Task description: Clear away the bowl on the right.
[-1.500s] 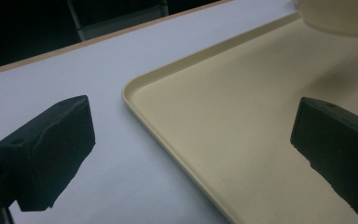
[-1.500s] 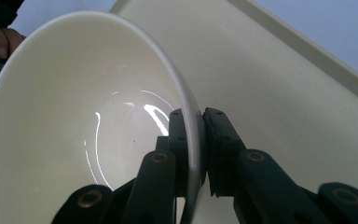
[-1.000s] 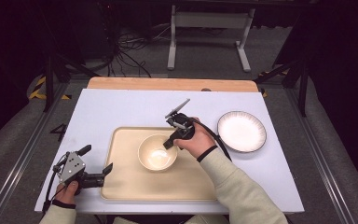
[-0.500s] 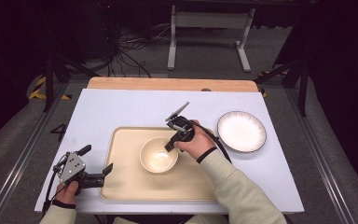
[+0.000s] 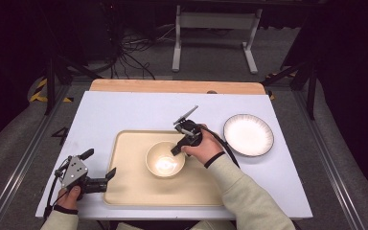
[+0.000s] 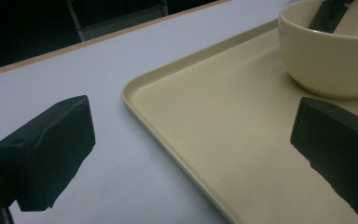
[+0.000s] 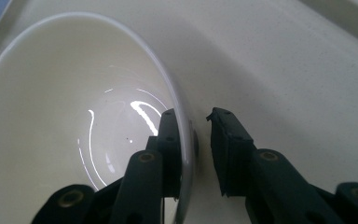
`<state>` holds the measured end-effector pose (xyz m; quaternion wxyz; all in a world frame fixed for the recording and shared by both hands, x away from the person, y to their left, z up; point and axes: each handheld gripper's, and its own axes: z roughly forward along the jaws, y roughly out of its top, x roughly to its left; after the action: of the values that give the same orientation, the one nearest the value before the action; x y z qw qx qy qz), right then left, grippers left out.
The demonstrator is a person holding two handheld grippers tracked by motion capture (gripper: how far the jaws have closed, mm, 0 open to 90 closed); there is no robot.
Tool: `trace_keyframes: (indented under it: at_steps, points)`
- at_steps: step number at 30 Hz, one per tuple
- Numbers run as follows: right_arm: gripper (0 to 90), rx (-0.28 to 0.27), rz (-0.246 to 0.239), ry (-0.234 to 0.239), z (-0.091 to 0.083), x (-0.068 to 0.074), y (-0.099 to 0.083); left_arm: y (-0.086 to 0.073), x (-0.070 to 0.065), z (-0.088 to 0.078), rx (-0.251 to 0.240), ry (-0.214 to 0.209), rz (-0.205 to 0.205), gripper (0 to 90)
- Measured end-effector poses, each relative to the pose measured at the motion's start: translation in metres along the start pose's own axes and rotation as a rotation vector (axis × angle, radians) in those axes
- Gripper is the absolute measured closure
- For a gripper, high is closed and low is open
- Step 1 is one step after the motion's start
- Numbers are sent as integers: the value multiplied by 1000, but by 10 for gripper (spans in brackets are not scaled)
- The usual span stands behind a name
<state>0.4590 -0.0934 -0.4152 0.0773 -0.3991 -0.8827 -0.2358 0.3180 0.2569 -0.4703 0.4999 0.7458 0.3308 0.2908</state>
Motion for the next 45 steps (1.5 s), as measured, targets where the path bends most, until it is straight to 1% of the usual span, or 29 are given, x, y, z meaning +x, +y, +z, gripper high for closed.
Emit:
trace_keyframes:
  at_steps: [1, 3, 4, 5, 6, 8, 9, 12, 13, 14, 15, 16, 17, 18, 19, 20, 21, 24, 26, 27, 28, 29, 31, 32, 33, 34, 37, 41, 45]
  points:
    - [705, -11, -11, -15, -3, 1, 0, 0, 0, 1, 2, -4, -5, 4]
    - [680, -33, -29, -28, -7, 3, -1, 0, 0, 1, 4, -5, -7, 4]
    - [635, -58, -48, -33, -13, 4, -2, 0, 0, 1, 3, -5, -4, 4]
    - [619, -71, -57, -33, -16, 5, -2, 0, 1, 0, 3, -5, -5, 4]
    - [603, -87, -67, -45, -18, 6, -2, 0, 1, 0, 3, -5, -5, 4]
    - [577, -120, -101, -56, -25, 7, -3, 0, 0, 0, 1, -6, -6, 4]
    - [569, -126, -103, -57, -27, 9, -4, 0, 0, 0, 0, -5, -6, 4]
    - [546, -167, -140, -65, -33, 13, -7, 0, 0, 0, -1, -3, -4, 4]
    - [539, -209, -170, -78, -37, 15, -9, 0, 0, 0, -4, -1, -2, 4]
    - [539, -232, -188, -86, -39, 17, -11, 0, 0, 0, -4, -1, -2, 4]
    - [539, -232, -188, -86, -39, 17, -11, 0, 0, 0, -4, -1, -2, 4]
    - [540, -249, -198, -88, -41, 18, -13, 0, 0, 0, -1, 0, -3, 4]
    - [539, -276, -220, -87, -43, 19, -15, 0, 0, 0, -3, 1, -1, 4]
    - [540, -319, -238, -85, -47, 22, -19, 0, 0, 0, -3, 0, -2, 4]
    - [559, -338, -251, -82, -49, 22, -21, 0, 0, 0, -2, 0, -2, 4]
    - [608, -353, -248, -77, -53, 24, -24, 0, 0, 0, 0, 0, -2, 4]
    - [617, -360, -246, -68, -54, 24, -26, 0, 0, 0, 0, -1, -3, 4]
    - [599, -408, -255, -55, -61, 26, -32, 0, 0, 0, 1, 1, 0, 4]
    - [595, -436, -271, -61, -64, 26, -36, 0, 0, 0, 1, 0, -1, 4]
    - [595, -436, -271, -61, -64, 26, -36, 0, 0, 0, 1, 0, -1, 4]
    - [594, -463, -286, -66, -69, 27, -41, 0, 0, 0, 2, -1, 0, 4]
    - [594, -463, -286, -66, -69, 27, -41, 0, 0, 0, 2, -1, 0, 4]
    - [596, -476, -304, -76, -72, 28, -45, 0, 0, 0, 0, 0, -3, 4]
    - [600, -507, -320, -81, -76, 29, -49, 0, 0, 0, 0, 1, -3, 4]
    - [600, -507, -320, -81, -76, 29, -49, 0, 0, 0, 2, -1, -2, 4]
    - [600, -529, -329, -80, -78, 29, -51, 0, 0, 0, 2, -1, -2, 4]
    - [578, -574, -352, -84, -83, 29, -58, 0, 0, 0, 3, 0, -2, 4]
    - [554, -614, -376, -101, -87, 27, -67, 0, 0, 0, 6, 0, 1, 4]
    - [523, -671, -389, -99, -90, 24, -77, 0, 0, 0, 4, 0, -2, 4]
